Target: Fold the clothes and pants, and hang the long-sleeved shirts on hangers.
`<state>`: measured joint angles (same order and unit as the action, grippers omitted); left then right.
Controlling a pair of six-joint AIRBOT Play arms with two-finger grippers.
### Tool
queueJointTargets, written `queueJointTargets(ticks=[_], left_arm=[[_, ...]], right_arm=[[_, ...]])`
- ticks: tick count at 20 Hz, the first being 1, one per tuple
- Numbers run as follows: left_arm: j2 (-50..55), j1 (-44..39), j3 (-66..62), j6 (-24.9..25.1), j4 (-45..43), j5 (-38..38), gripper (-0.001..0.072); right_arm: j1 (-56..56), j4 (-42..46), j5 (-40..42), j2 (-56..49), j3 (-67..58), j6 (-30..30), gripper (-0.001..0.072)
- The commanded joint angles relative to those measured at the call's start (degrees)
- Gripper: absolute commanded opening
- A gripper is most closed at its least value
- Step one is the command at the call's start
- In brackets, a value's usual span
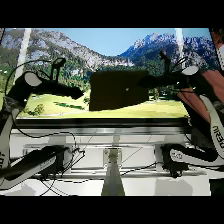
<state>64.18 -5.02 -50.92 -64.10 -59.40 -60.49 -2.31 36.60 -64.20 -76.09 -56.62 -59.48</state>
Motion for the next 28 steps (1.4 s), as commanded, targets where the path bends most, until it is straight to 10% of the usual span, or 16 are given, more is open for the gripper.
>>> queueJointTargets(ticks=[1, 7, 11, 18, 21, 24, 28], left_arm=[[-2.54, 2.12, -7.10, 0.42, -3.26, 1.16, 0.0592], [-10.71, 3.58, -12.04, 0.44, -3.61, 2.93, 0.0592], [-11.13, 3.58, -11.93, 0.42, -3.61, 2.91, 0.0592], [-11.13, 3.58, -11.93, 0.39, -3.58, 2.89, 0.0593], [-11.13, 3.58, -11.93, 0.39, -3.61, 2.86, 0.0593], [-11.13, 3.58, -11.93, 0.39, -3.56, 2.89, 0.0593], [-11.13, 3.58, -11.93, 0.39, -3.58, 2.86, 0.0593]], right_arm=[[-7.21, 14.38, -2.08, 7.02, -8.04, -10.99, 0.0051], [-28.09, 43.82, -6.54, 24.24, -9.44, -33.99, 0.0051], [-43.74, 58.23, -19.21, 32.94, -9.44, -35.17, 0.0051], [-67.93, 68.50, -11.72, 40.98, -9.42, -46.45, 0.0075], [-69.00, 61.77, -11.06, 40.41, -8.94, -47.93, 0.0699], [-68.78, 54.38, -10.40, 38.75, -8.90, -42.51, 0.0669], [-57.53, 43.80, -7.02, 36.76, -8.44, -28.09, 0.0350]])
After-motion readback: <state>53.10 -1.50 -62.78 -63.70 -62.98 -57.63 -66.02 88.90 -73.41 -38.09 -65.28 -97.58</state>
